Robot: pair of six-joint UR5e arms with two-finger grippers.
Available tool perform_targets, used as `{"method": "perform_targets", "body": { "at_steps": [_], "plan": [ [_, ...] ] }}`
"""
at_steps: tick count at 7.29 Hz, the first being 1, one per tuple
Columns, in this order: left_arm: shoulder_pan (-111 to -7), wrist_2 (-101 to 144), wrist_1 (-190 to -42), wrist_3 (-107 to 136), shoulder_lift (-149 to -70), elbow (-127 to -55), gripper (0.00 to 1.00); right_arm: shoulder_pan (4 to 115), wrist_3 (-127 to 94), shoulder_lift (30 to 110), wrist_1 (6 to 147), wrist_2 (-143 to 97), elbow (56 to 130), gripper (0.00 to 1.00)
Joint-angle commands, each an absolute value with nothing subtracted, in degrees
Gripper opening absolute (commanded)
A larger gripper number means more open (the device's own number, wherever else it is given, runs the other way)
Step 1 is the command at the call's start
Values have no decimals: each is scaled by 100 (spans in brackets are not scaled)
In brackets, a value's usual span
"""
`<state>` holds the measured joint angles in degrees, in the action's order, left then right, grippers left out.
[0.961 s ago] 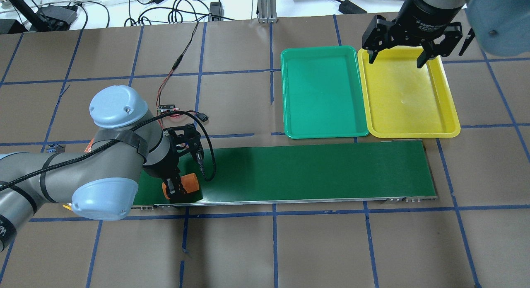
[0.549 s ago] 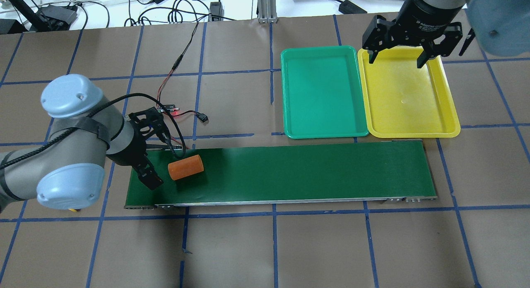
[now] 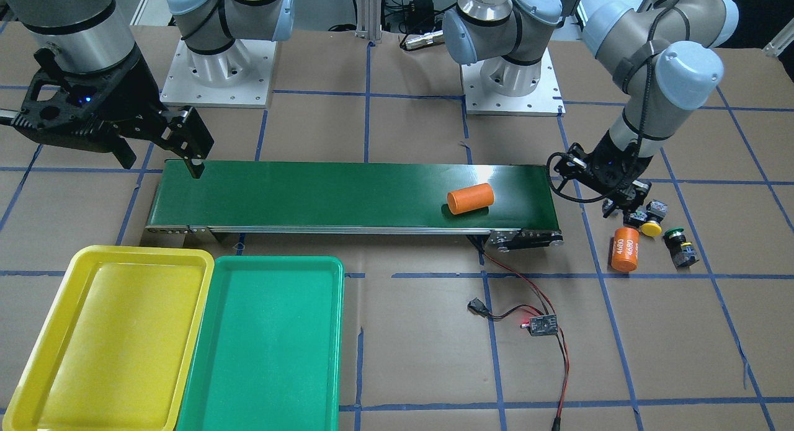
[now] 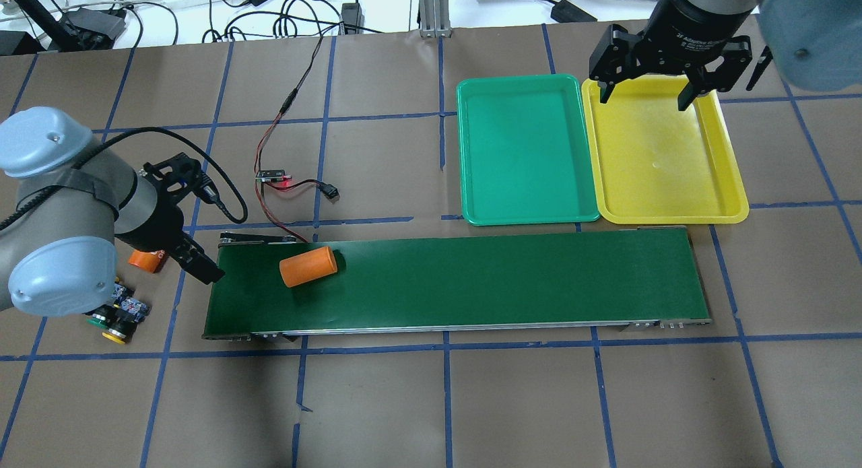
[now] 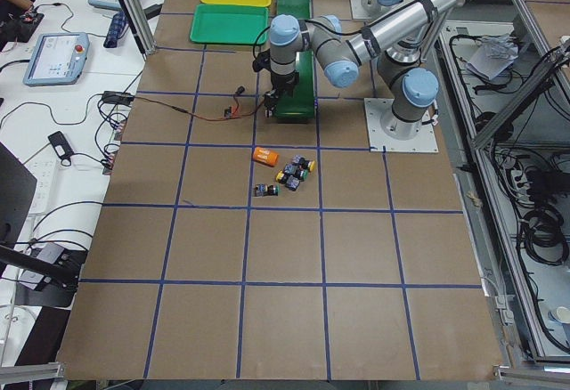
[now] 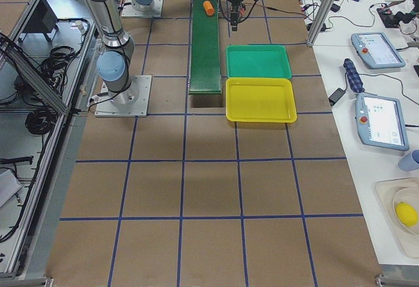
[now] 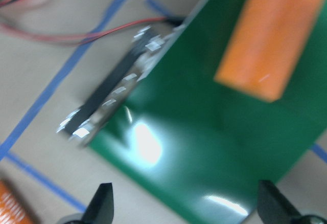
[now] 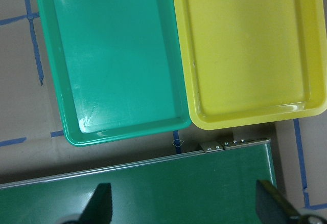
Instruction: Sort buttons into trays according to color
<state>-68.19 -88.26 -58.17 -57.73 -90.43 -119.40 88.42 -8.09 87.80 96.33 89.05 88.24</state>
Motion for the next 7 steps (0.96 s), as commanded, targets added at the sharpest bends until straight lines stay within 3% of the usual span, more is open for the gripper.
{"method": "perform_targets", "body": {
  "at_steps": [1,6,7],
  "plan": [
    [-6523,-8771,-4918,-5669,-9647,-11795,100,8842,-809,8789,9624,8912,8824,100],
    [-5793,-8824,-4061,-5625,-10783,-11874,100,8842,-809,8789,9624,8903,8824,100],
    [-5766,-8824,-4026,-5642,-10862,-11891,89,8842,-809,8780,9624,8912,8824,100]
  ]
}}
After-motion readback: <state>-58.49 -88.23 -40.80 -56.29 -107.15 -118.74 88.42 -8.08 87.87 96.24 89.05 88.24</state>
